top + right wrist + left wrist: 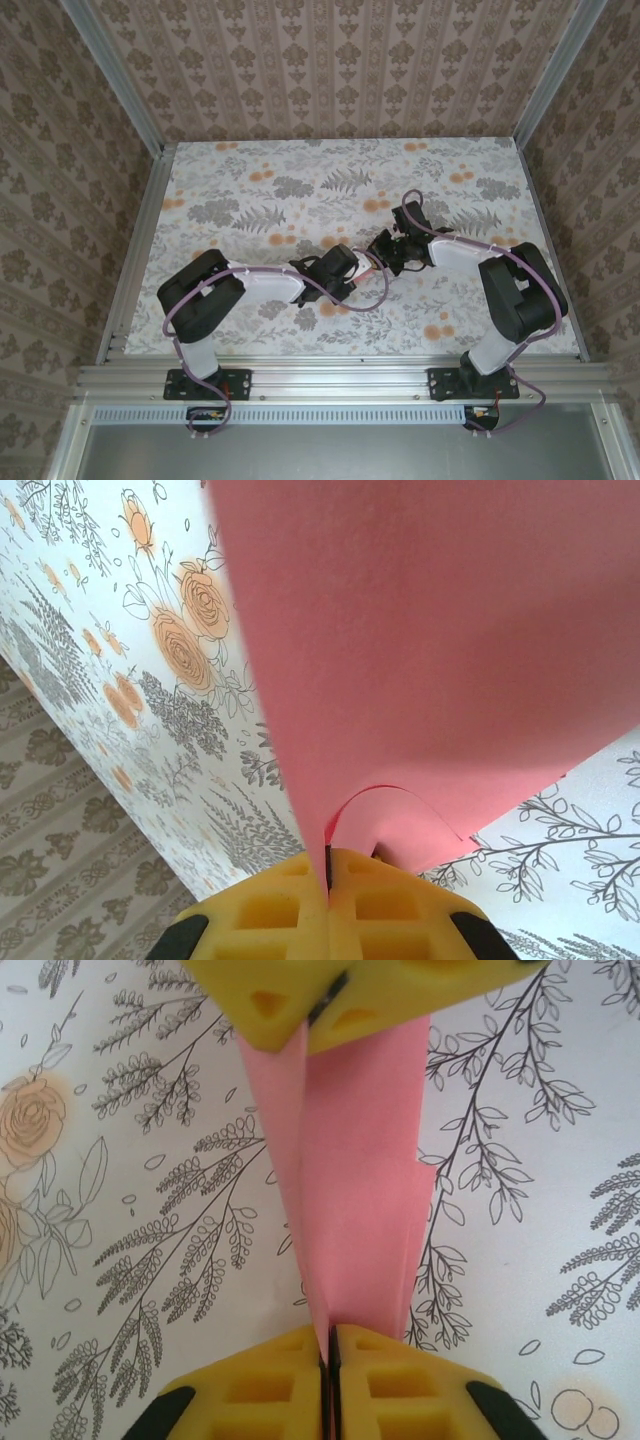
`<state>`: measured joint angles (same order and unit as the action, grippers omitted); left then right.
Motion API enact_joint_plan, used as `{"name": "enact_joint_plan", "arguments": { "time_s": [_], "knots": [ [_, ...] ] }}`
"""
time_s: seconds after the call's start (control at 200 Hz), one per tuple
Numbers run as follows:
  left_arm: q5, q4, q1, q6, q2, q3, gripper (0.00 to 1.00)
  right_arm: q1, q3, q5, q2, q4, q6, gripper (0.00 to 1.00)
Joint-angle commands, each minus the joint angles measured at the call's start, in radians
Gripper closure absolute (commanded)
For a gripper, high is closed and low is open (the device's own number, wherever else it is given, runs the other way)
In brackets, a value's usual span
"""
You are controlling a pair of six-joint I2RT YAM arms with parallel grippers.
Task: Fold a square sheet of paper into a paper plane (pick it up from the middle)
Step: Fold the wing for the fifth time at the center of the table.
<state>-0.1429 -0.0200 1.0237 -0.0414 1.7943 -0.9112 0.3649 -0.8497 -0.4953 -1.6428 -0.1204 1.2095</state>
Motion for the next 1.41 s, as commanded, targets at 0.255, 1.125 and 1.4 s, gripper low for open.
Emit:
{"name": "enact_joint_plan", "arguments": {
  "time_s": [0.255, 1.125, 1.4],
  "knots": [
    [0.225, 0.066, -0.114, 0.183, -0.192, 0.082, 0.48, 0.003, 0.047, 0.013, 0.012, 0.083, -0.107, 1.0],
    [0.614, -0.207, -0.289, 0.548, -0.227, 0.192, 0.38, 0.005, 0.309, -0.107, 0.12, 0.616, -0.186, 1.0],
    [0.512, -0.08, -0.189, 0.383, -0.185, 0.128, 0.43, 0.002, 0.333, -0.123, 0.088, 0.673, -0.196, 1.0]
  ]
}}
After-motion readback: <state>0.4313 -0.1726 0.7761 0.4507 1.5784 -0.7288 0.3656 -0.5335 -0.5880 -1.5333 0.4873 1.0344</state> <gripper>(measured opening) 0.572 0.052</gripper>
